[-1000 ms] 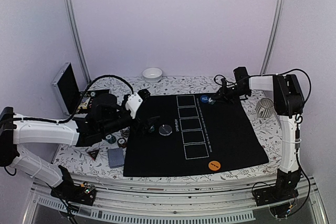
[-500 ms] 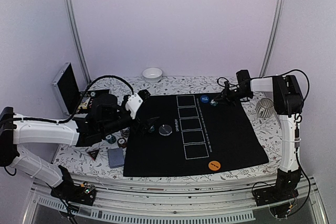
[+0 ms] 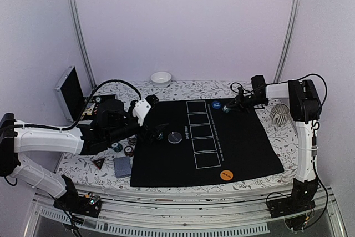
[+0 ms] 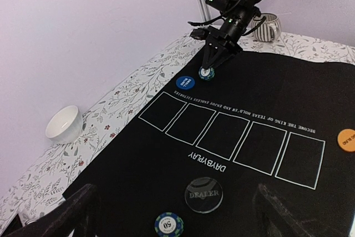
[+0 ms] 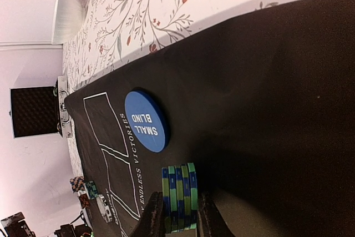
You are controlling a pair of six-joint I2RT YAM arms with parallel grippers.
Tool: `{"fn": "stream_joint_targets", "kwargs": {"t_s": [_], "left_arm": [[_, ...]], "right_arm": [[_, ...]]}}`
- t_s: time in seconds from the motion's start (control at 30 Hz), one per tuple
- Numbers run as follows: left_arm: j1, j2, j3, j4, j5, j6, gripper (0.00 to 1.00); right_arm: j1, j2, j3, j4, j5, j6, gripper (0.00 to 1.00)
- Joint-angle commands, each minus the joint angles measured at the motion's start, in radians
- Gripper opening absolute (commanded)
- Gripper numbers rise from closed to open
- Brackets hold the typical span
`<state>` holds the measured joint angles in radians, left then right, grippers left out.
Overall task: Distribute texas hold em gaming equipment
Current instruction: Place the poker chips pile in the small blind area.
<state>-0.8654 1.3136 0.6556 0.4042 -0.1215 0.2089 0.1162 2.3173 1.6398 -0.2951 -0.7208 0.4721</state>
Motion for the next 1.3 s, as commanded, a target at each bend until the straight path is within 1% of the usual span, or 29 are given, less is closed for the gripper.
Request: {"fn": "stream_joint_targets", "kwargs": {"t_s": [0.0,0.17,0.2,0.27,0.47,0.6,0.7,0.83,0.9,0.97,1.0,1.03,1.07,1.17,1.27], "left_arm": [[0.011,-0.024,0.015,-0.002,-0.001,0.002,0.98],[0.011,-0.03,0.012,-0.001,0.002,0.002,0.98],[0.009,-0.03,0.012,-0.001,0.001,0.003,0.98],[0.01,-0.031,0.012,-0.002,0.001,0.002,0.98],[0.01,-0.033,0.012,0.001,0.002,0.002,0.98],[0.01,-0.037,0.013,-0.001,0.005,0.003,0.98],[0.011,-0.037,0.012,0.001,0.005,0.003,0.98],[0.011,-0.039,0.012,0.0,0.006,0.005,0.98],[0.011,-0.039,0.012,-0.001,0.008,0.006,0.98],[0.011,-0.038,0.012,0.002,0.011,0.006,0.98],[0.01,-0.035,0.012,0.002,0.011,0.008,0.98],[0.011,-0.034,0.013,0.003,0.012,0.008,0.98],[0.011,-0.032,0.013,0.004,0.013,0.008,0.98],[0.01,-0.028,0.015,0.001,0.013,0.008,0.98],[0.011,-0.031,0.012,-0.002,0.011,0.008,0.98]], "right_arm": [[-0.006,0.004,-0.029,-0.017,0.056,-0.006,0.18],[-0.013,-0.002,-0.033,-0.016,0.067,-0.005,0.18],[-0.013,-0.005,-0.034,-0.016,0.073,-0.004,0.21],[-0.015,-0.012,-0.037,-0.018,0.086,-0.006,0.25],[-0.017,-0.026,-0.053,-0.018,0.135,-0.001,0.3],[-0.016,-0.046,-0.062,-0.021,0.175,-0.002,0.32],[-0.016,-0.069,-0.065,-0.031,0.225,-0.004,0.35],[-0.012,-0.119,-0.061,-0.065,0.327,-0.017,0.46],[0.003,-0.141,-0.037,-0.102,0.399,-0.039,0.54],[0.035,-0.151,0.013,-0.149,0.497,-0.069,0.7],[0.056,-0.15,0.042,-0.175,0.551,-0.084,0.8],[0.079,-0.145,0.078,-0.208,0.604,-0.11,0.93],[0.102,-0.135,0.113,-0.251,0.659,-0.13,1.0],[0.163,-0.093,0.219,-0.336,0.792,-0.176,0.99],[0.2,-0.048,0.292,-0.38,0.822,-0.21,0.99]]}}
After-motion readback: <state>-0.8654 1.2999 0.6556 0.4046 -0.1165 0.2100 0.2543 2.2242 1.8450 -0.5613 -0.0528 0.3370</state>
